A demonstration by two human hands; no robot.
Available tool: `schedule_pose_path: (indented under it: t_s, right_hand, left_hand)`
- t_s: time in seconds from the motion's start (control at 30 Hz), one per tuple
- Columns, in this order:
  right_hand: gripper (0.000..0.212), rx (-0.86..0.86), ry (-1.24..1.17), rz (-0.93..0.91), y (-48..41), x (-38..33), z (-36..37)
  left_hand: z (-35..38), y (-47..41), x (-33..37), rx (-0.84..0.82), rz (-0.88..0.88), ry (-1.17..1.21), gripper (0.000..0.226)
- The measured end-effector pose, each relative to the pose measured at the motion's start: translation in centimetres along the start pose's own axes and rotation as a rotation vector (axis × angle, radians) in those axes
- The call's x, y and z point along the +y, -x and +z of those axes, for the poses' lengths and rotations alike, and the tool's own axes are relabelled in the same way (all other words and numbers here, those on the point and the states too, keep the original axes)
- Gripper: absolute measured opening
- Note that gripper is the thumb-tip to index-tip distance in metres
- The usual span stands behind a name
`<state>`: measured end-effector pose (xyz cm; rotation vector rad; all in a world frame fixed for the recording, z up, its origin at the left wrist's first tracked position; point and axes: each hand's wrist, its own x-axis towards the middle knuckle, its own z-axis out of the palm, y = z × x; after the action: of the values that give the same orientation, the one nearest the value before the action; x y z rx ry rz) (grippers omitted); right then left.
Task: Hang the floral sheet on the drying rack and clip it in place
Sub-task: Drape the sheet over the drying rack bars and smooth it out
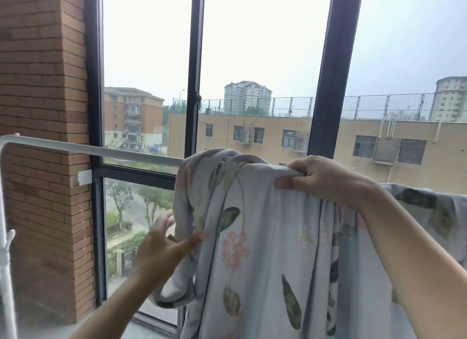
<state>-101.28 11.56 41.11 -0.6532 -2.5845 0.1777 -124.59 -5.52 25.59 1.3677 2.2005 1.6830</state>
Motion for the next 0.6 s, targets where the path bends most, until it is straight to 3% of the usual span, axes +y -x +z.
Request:
schedule_pose_path:
  t_s: [0.27,0.37,0.6]
  right_hand:
    - [0.019,-0.003,0.014,0.000,-0.1,0.0,0.0]
    - [0.020,-0.003,0.018,0.006,0.0,0.2,-0.1]
    - [0.028,0.029,0.001,-0.003,-0.2,0.2,0.1]
  left_hand:
    - [4.6,1.9,3.1,-0.283,-0.111,0.399,0.031]
    - [4.3,2.4,2.8,-0.253,-0.141,0.456,0.014]
    - [-1.9,2.2,4.7,-0.085,-0.095,0.503,0.009]
